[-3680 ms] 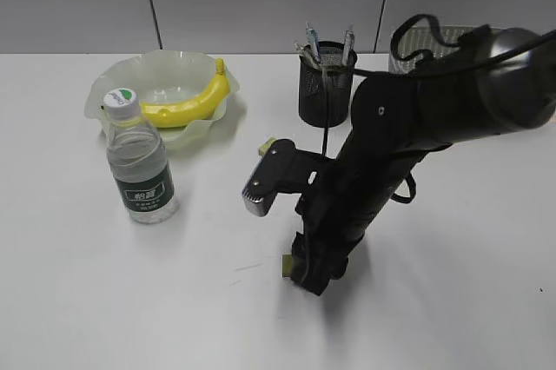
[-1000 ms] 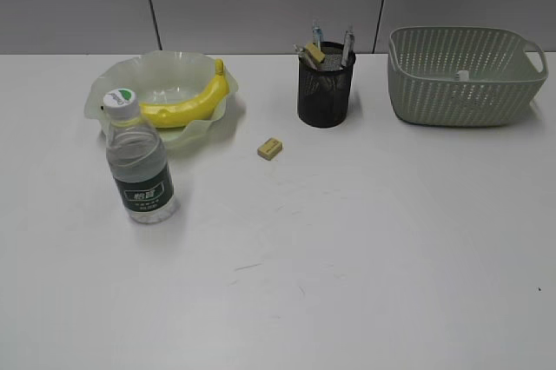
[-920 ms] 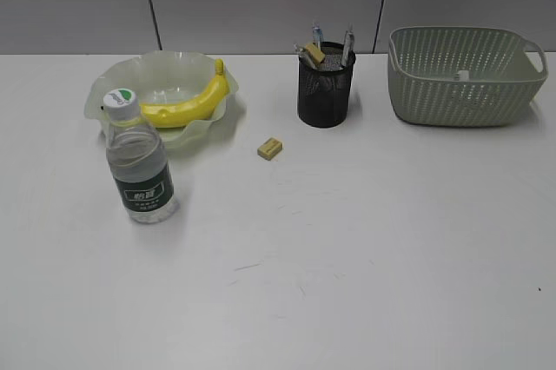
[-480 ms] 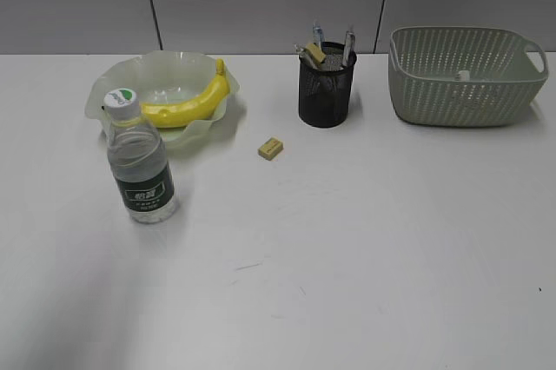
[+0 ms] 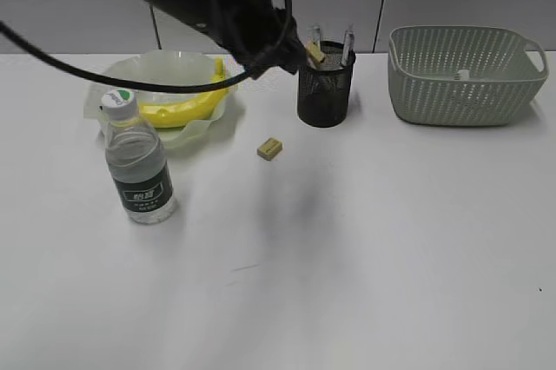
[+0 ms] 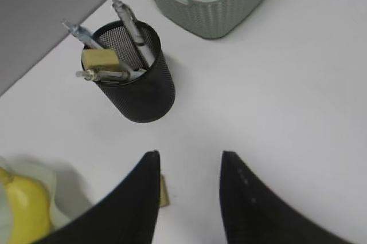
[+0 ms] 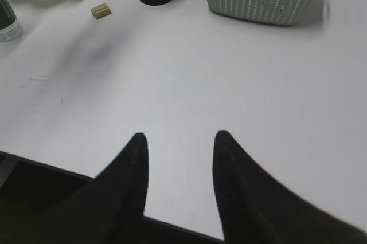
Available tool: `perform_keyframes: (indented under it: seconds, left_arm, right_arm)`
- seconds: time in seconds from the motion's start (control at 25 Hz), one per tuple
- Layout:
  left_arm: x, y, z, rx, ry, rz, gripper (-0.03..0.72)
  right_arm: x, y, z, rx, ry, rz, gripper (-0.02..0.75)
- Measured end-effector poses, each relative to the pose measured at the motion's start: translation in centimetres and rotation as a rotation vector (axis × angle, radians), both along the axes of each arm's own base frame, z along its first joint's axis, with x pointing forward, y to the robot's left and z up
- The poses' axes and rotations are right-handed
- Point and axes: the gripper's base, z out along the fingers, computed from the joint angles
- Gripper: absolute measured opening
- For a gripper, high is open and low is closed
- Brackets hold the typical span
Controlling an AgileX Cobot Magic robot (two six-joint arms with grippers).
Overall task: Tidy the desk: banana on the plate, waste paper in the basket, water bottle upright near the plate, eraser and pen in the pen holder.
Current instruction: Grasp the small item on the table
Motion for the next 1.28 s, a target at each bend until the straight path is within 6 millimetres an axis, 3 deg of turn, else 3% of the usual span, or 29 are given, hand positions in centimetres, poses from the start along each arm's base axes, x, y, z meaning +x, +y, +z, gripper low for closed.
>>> perform_keyframes:
  seconds: [0.16,0.36,0.6,0.8,1.28]
  left_arm:
    - [3.7,-2.3,-4.5,0.026,0.104,0.036,0.326]
    - [6.1,-4.3,-9.8,0.081,0.211,0.043,0.379]
    - [7.9,-3.8,-14.2,0.134,0.306,0.169,0.384]
    - [9.1,-2.3,-15.6,0.153,0.332,0.235,0.384]
    - [9.2,-2.4,-17.3,0.183,0.342,0.233,0.367]
  right_arm:
    - [0.0,0.0,0.0,0.0,0.0,0.0,0.306]
    - [0.0,0.0,0.0,0.0,0.0,0.0,0.305]
    - [0.0,0.0,0.0,0.0,0.0,0.0,0.289]
    - [0.0,0.0,0.0,0.0,0.0,0.0,0.288]
    - [0.0,0.0,0.0,0.0,0.0,0.0,0.286]
